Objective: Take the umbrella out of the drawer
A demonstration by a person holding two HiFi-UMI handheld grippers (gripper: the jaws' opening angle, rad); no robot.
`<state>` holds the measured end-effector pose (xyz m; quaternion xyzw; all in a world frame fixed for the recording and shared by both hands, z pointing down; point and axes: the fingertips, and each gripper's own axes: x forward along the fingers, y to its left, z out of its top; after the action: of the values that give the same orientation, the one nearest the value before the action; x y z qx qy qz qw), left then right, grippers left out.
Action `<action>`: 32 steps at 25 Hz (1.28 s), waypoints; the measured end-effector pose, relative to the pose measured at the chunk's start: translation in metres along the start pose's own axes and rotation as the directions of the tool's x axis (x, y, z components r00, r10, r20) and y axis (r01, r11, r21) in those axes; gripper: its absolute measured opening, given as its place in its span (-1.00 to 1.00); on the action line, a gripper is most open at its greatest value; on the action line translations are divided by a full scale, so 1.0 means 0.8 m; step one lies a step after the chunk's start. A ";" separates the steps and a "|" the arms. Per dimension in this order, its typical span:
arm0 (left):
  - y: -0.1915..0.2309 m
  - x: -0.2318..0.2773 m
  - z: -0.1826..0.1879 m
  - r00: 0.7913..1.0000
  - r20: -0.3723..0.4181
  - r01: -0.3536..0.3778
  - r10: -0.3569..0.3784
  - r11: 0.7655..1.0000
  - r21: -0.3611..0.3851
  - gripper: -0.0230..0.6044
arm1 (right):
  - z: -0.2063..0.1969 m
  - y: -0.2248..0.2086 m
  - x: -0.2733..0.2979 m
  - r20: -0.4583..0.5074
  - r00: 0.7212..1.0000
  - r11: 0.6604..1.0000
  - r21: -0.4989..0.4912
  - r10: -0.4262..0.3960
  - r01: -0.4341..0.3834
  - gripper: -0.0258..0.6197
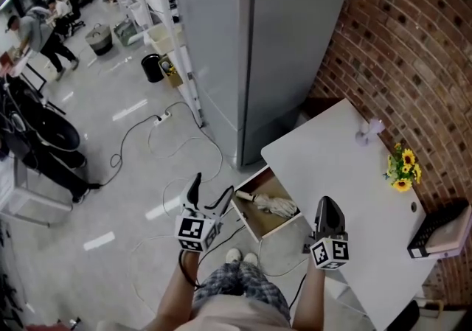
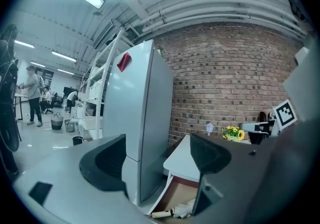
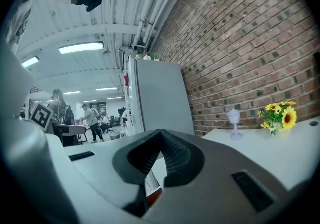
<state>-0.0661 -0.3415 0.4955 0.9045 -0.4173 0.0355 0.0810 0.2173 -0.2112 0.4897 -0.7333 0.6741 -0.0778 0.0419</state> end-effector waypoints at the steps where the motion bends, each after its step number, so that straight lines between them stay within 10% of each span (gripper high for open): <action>1: -0.001 0.006 -0.002 1.000 -0.003 0.005 -0.005 1.000 -0.004 0.31 | -0.004 -0.001 0.004 -0.002 1.000 1.000 -0.002 0.003 -0.003 -0.86; 21: -0.060 0.129 -0.210 0.953 -0.262 0.135 -0.153 0.987 -0.087 0.31 | -0.211 0.018 0.049 -0.260 0.964 0.996 0.079 0.058 -0.039 -0.86; 32: -0.099 0.205 -0.388 0.829 -0.476 0.305 -0.295 0.951 -0.058 0.31 | -0.382 0.006 0.076 -0.414 0.909 0.982 0.186 0.042 0.039 -0.86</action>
<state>0.1015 -0.3592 0.8134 0.9223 -0.2366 0.2490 0.1771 0.1651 -0.2591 0.7932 -0.6921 0.6575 -0.2961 -0.0325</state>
